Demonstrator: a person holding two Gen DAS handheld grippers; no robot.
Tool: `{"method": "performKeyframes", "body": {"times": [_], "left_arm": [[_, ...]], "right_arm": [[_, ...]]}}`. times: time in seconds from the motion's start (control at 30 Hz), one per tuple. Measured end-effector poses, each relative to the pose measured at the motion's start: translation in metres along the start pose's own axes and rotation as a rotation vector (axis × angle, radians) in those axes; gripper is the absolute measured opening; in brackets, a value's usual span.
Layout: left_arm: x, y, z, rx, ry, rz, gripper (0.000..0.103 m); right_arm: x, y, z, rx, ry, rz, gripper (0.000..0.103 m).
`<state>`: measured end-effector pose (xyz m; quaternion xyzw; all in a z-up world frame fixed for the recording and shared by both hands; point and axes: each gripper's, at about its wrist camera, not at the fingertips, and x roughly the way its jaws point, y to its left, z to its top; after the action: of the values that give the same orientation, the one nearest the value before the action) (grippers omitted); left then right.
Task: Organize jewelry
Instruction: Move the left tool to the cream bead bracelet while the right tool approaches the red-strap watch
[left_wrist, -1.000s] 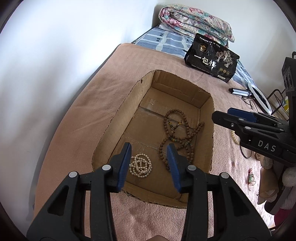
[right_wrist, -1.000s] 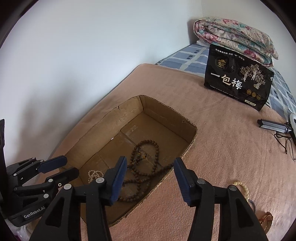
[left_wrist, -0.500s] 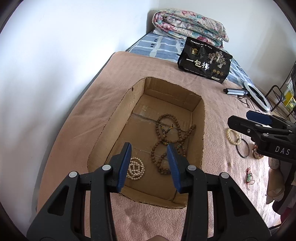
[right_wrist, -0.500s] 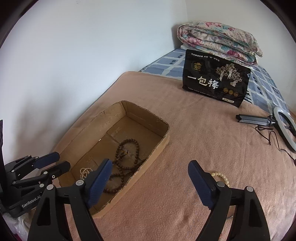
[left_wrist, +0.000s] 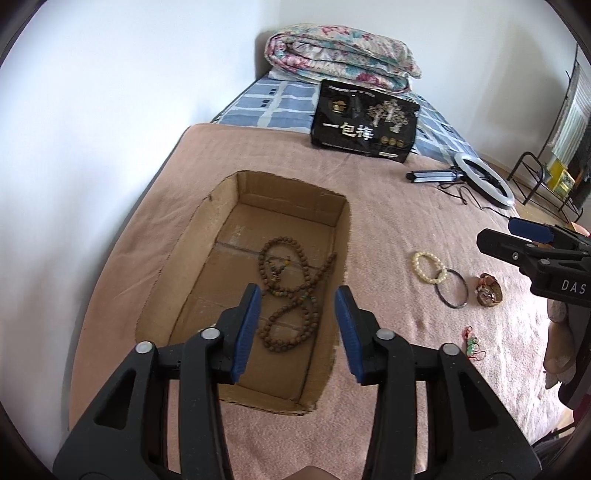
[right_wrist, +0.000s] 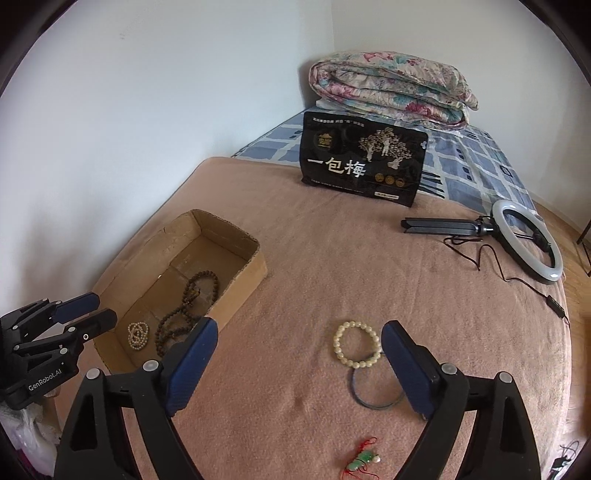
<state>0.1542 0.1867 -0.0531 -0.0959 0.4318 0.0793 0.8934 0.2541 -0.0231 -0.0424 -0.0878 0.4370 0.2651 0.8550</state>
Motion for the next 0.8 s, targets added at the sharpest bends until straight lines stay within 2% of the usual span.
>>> {"method": "performKeyframes", "body": {"times": [0.1, 0.23, 0.53, 0.8], "left_arm": [[-0.003, -0.016, 0.002, 0.032, -0.005, -0.028, 0.056], [-0.003, -0.040, 0.005, 0.074, -0.003, -0.055, 0.063], [0.008, -0.083, 0.012, 0.110, 0.012, -0.095, 0.063], [0.029, -0.112, 0.017, 0.146, 0.034, -0.110, 0.063]], "right_arm": [[-0.011, -0.020, -0.005, 0.037, -0.017, -0.022, 0.101], [-0.026, -0.045, -0.011, 0.074, -0.048, -0.078, 0.103], [-0.043, -0.101, -0.033, 0.152, -0.040, -0.137, 0.103], [-0.037, -0.147, -0.058, 0.264, -0.019, -0.162, 0.103]]}}
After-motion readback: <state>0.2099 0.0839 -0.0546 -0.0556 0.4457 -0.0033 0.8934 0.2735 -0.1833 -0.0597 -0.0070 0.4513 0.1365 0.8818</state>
